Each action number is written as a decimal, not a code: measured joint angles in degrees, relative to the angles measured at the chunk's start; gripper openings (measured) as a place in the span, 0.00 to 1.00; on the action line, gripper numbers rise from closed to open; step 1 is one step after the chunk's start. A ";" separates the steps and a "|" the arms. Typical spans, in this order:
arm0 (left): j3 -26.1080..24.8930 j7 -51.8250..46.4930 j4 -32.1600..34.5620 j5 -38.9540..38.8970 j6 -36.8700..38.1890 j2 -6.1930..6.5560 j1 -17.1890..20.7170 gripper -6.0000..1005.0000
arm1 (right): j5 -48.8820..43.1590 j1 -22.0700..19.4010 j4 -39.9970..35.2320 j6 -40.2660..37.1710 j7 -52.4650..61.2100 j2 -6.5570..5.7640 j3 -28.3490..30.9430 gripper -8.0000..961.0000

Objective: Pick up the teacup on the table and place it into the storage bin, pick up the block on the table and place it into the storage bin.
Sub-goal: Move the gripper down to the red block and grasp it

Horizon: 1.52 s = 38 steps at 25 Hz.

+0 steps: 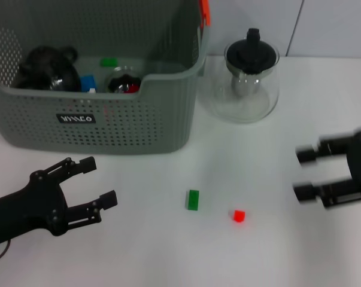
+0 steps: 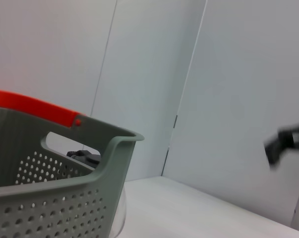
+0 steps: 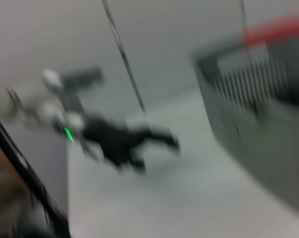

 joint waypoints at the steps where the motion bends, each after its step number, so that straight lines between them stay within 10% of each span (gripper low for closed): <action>1: -0.03 0.00 -0.09 0.00 -0.08 0.04 -0.15 0.90 | -3.98 0.29 -1.73 -0.73 1.54 0.57 0.09 0.85; 6: -0.04 0.05 -0.24 0.00 -0.32 0.06 -0.51 0.90 | -23.55 5.22 -6.41 -1.12 7.30 5.24 -1.96 0.82; 16: -0.06 0.25 -0.38 0.32 -0.96 0.07 -0.02 0.90 | -29.69 11.00 -3.01 5.79 14.08 5.35 -19.05 0.54; 38: -0.13 0.27 -0.38 0.09 -1.13 -0.19 0.71 0.90 | -31.70 18.94 15.04 25.30 15.82 5.59 -35.83 0.44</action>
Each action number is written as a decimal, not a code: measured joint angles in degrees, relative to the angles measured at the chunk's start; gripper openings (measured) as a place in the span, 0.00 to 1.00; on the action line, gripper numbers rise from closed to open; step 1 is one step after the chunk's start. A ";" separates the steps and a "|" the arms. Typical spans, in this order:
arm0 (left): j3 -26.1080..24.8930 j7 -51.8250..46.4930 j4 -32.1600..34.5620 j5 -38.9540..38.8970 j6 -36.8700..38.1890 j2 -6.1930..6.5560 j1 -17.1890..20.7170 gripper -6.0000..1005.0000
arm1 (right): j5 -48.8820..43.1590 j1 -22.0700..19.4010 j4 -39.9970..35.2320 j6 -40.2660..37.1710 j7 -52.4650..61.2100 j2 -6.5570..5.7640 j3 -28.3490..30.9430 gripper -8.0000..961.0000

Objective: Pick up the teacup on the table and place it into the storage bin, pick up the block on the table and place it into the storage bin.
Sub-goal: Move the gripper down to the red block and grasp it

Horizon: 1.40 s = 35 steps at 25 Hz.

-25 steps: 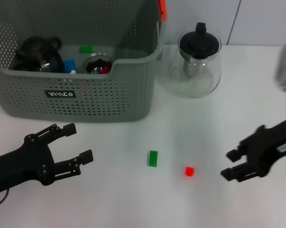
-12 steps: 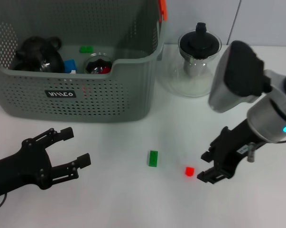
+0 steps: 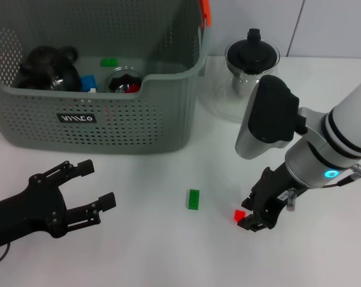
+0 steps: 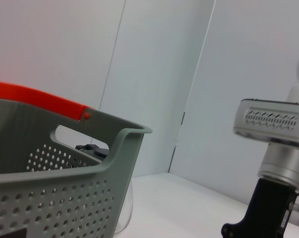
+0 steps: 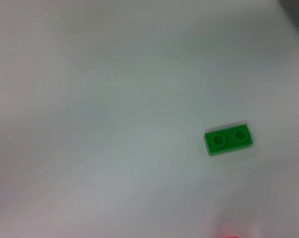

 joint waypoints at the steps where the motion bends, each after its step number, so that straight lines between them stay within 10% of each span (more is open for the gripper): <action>1: 0.00 0.00 0.00 0.00 0.00 0.00 0.00 0.90 | 0.04 0.37 1.10 0.54 0.01 0.05 -0.06 0.43; 27: 0.00 0.00 0.00 0.00 -0.27 -0.09 0.09 0.90 | 1.44 1.32 5.58 5.35 0.02 0.19 -1.94 0.41; 35: 0.00 0.00 0.00 0.00 -0.26 -0.14 0.03 0.90 | 1.44 1.34 5.67 5.31 0.37 0.07 -2.00 0.23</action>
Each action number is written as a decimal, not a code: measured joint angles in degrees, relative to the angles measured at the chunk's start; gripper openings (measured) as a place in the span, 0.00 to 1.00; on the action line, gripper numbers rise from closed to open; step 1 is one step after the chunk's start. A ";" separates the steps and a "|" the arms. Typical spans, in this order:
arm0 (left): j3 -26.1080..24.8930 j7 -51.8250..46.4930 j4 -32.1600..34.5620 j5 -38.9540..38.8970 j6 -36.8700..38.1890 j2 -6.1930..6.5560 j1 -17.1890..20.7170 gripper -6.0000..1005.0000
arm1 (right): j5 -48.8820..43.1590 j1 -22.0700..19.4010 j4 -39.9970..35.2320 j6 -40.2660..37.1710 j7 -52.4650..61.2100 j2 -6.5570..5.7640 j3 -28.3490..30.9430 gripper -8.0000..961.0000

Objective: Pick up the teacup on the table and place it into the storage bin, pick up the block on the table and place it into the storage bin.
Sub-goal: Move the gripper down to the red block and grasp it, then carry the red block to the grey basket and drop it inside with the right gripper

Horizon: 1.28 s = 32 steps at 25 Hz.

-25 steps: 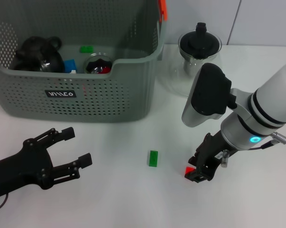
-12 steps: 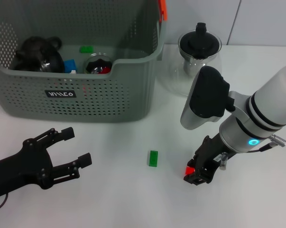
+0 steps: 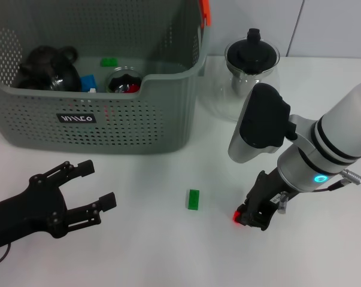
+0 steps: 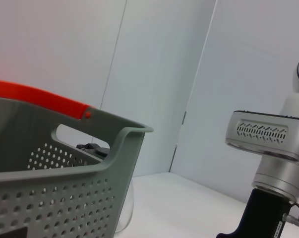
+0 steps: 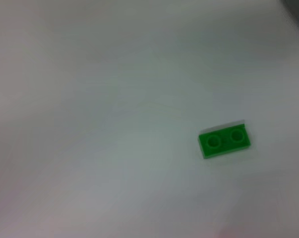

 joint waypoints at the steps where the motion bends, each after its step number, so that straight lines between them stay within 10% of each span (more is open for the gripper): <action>1: 0.00 0.00 0.00 0.00 0.00 -0.01 -0.01 0.90 | 0.00 0.00 0.03 0.09 0.20 -0.02 0.01 0.19; 14: -0.62 0.00 0.00 -0.09 0.00 -0.04 0.06 0.90 | 2.53 -2.51 -6.16 -5.42 -0.65 -0.46 8.29 0.13; 25: -2.10 0.00 0.00 -0.09 0.00 0.10 0.24 0.90 | 28.46 -7.25 -17.03 -29.11 -16.77 -0.63 40.80 0.13; 32: -2.18 0.00 -0.13 -0.09 -0.07 0.09 -0.36 0.90 | 42.39 -6.36 -16.66 -18.03 -21.12 -0.40 43.08 0.13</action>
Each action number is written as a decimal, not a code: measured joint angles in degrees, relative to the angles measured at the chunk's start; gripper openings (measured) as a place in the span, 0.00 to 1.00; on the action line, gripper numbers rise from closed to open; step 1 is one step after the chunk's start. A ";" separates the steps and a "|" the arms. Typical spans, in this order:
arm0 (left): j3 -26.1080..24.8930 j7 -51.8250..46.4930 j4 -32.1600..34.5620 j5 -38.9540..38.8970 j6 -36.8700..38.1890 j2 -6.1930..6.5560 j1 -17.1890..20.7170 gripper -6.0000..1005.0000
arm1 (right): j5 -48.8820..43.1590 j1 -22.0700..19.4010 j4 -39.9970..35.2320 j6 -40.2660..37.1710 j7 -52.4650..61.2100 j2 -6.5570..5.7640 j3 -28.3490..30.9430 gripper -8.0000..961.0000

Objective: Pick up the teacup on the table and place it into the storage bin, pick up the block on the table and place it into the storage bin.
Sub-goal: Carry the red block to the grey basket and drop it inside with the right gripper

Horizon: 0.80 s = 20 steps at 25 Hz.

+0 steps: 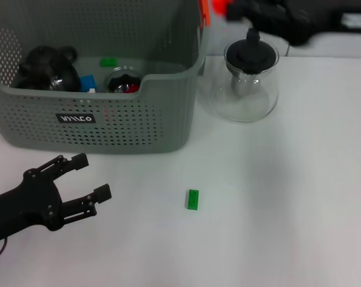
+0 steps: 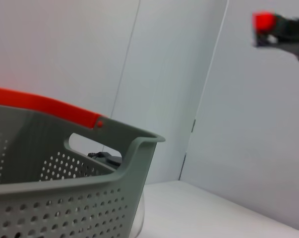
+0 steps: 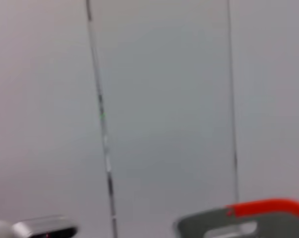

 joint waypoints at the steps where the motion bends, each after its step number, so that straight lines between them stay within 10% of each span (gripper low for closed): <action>1: -0.01 0.00 -0.02 0.00 -0.01 -0.04 -0.10 0.90 | 0.18 0.81 0.05 4.29 -0.38 0.07 -2.63 0.13; 8: -0.01 0.00 -0.67 0.00 -0.02 0.02 -0.20 0.90 | -10.62 14.67 9.16 30.46 6.46 -0.25 -19.13 0.13; 15: -0.02 -0.14 -0.72 0.00 0.05 -0.15 -0.94 0.90 | -23.94 34.88 38.79 48.18 13.08 -0.28 -20.11 0.13; 20: 0.04 -0.16 -2.02 -0.36 0.06 -0.05 -2.36 0.90 | -28.15 38.16 46.75 53.06 13.04 0.21 -20.90 0.13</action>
